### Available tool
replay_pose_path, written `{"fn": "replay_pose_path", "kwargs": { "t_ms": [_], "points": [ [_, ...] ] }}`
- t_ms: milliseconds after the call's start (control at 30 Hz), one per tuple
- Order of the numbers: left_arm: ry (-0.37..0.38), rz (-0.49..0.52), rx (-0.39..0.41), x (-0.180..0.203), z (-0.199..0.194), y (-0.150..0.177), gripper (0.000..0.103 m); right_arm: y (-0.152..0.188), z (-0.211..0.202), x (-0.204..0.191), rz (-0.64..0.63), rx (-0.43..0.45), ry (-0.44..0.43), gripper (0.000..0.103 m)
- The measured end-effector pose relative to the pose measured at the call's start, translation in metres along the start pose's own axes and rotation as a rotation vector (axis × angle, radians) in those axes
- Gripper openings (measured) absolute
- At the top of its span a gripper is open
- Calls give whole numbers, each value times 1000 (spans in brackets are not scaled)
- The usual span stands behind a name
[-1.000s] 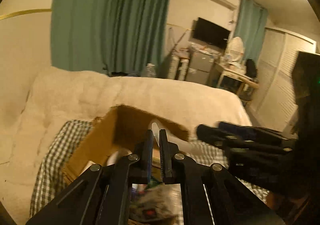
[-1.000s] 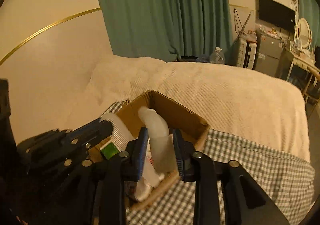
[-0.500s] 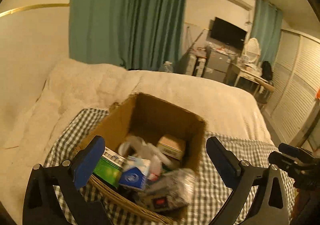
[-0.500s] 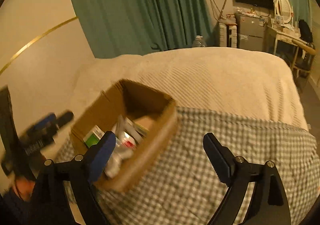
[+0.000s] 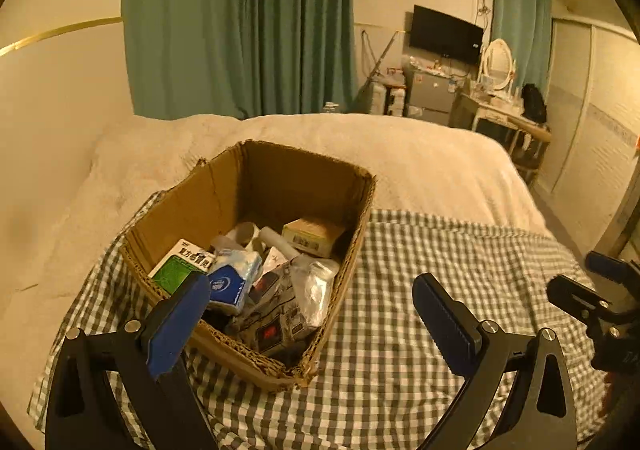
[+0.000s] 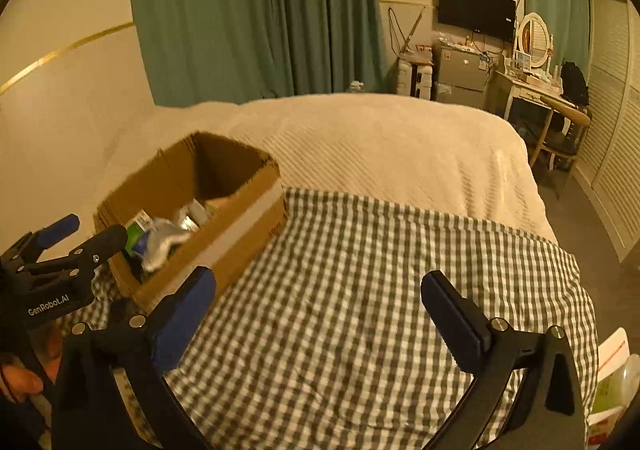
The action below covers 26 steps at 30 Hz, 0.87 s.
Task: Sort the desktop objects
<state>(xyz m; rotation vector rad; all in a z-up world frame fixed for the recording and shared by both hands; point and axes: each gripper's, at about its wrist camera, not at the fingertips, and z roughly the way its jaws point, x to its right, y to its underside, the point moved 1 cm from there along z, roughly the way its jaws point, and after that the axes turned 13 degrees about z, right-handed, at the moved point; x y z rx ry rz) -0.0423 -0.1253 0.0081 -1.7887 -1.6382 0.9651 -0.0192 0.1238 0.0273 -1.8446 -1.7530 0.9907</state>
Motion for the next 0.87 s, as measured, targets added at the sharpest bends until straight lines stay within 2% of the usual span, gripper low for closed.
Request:
{"fn": "replay_pose_path", "kwargs": {
  "t_ms": [167,433,567,733,867],
  "points": [
    [23,-17,-21,4,10,6,103,10,9,19,-1,-15,51,102],
    [45,37,-14,17,8,5,103,12,19,48,148,-28,81,102],
    [59,22,-47,22,12,7,103,9,18,56,185,-31,84,102],
    [51,-10,-78,27,16,6,103,12,19,53,160,-46,94,102],
    [82,-22,-57,30,12,4,103,14,18,49,145,-50,87,102]
  ]
}}
